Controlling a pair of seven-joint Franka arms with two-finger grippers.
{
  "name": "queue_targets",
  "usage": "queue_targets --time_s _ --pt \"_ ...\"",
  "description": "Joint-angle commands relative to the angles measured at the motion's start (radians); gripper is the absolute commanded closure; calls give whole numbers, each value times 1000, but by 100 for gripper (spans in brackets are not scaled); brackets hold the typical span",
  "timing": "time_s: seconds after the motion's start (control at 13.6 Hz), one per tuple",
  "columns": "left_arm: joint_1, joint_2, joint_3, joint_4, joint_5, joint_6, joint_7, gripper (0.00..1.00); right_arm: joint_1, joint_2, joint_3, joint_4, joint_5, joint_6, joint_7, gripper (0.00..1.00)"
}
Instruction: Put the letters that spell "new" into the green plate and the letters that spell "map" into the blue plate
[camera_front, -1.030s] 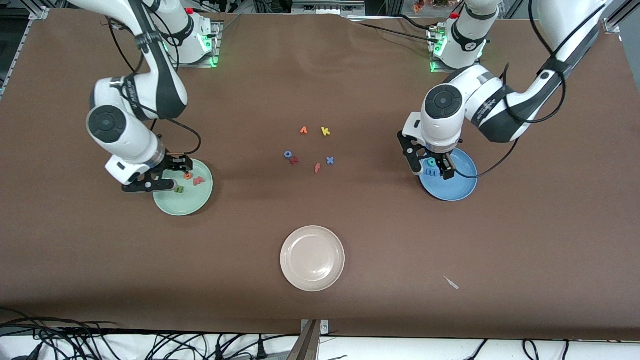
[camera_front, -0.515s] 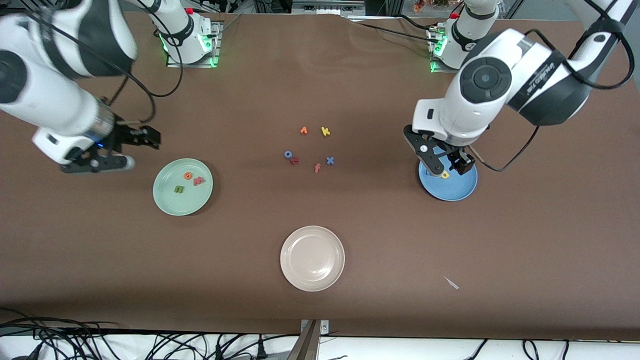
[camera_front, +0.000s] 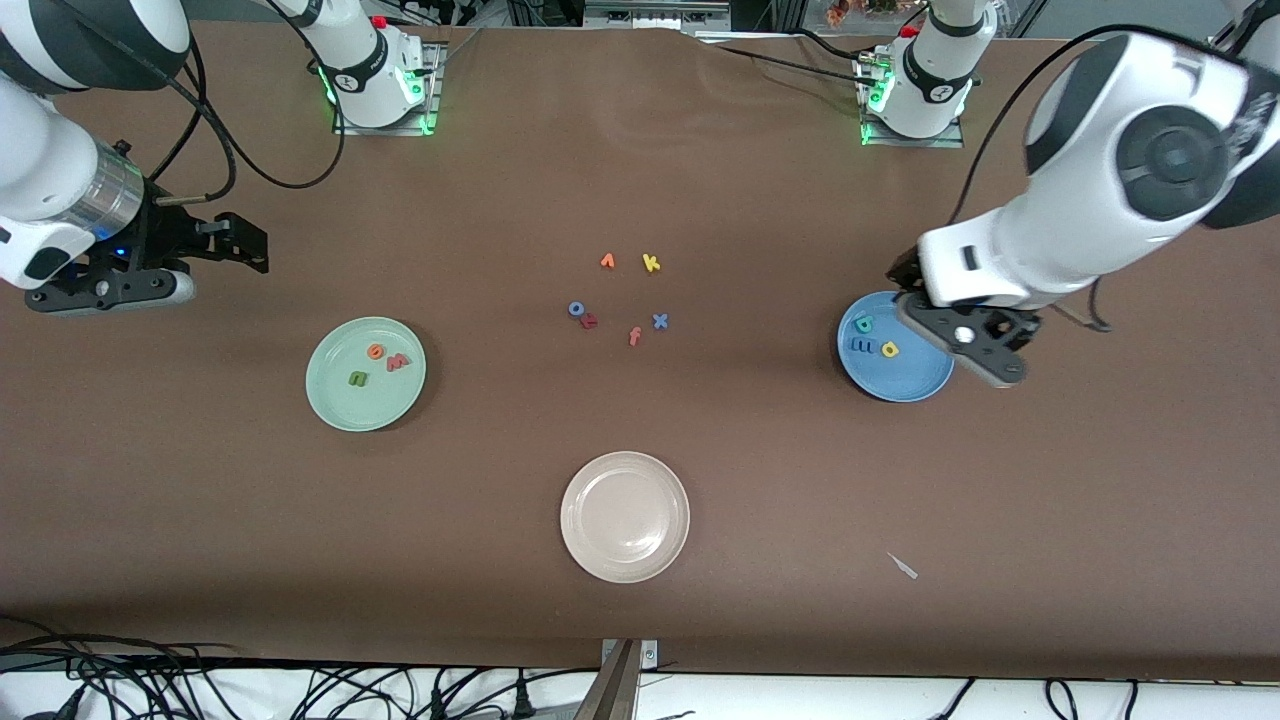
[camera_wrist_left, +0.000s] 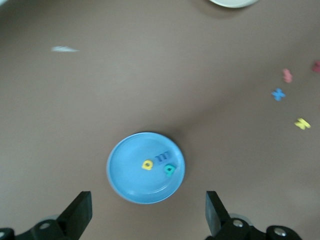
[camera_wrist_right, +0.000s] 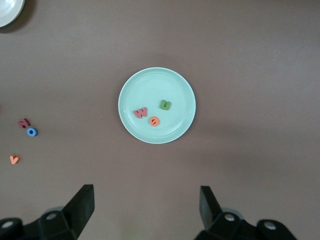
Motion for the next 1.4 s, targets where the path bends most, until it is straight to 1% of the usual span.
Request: queue_targets --time_s 0.0,0.07,0.15,0.22,0.37,0.52,0.66,0.74,0.81,0.88,1.03,1.25,1.32 --pt "-134 -128 206 -38 -59 7 -89 0 -177 9 168 42 -27 -30 -14 6" --pt "-179 -178 277 -76 -77 7 -163 0 -179 10 167 51 -28 -38 -13 6" --pt "-216 -220 340 -107 -111 7 -230 0 -184 16 167 74 -28 -55 -16 2" --pt "-236 -252 377 -135 -123 7 -280 0 -191 23 165 88 -24 -69 -17 2" --pt "-236 -295 385 -182 -123 5 -311 0 -197 36 156 91 -21 -72 -17 2" --pt "-236 -326 388 -230 -125 7 -341 0 -199 43 154 117 -16 -76 -17 2" --pt "-236 -318 387 -221 -149 2 -343 0 -196 43 157 131 -33 -147 -14 0" --pt "-227 -315 387 -219 -180 -1 -343 0 -191 32 159 134 -65 -151 -11 0" --pt "-225 -314 387 -218 -181 -3 -342 0 -190 27 162 137 -97 -155 -16 0" --pt "-225 -314 387 -216 -181 -4 -345 0 -191 30 157 140 -94 -139 -10 0" --pt "-227 -312 387 -216 -181 -4 -346 0 -188 38 162 138 -58 -118 -8 0" --pt "-228 -310 385 -213 -181 -4 -346 0 -194 36 156 138 33 -128 -8 0" --pt "-231 -310 381 -212 -181 -4 -348 0 -196 36 154 138 36 -130 -13 0"
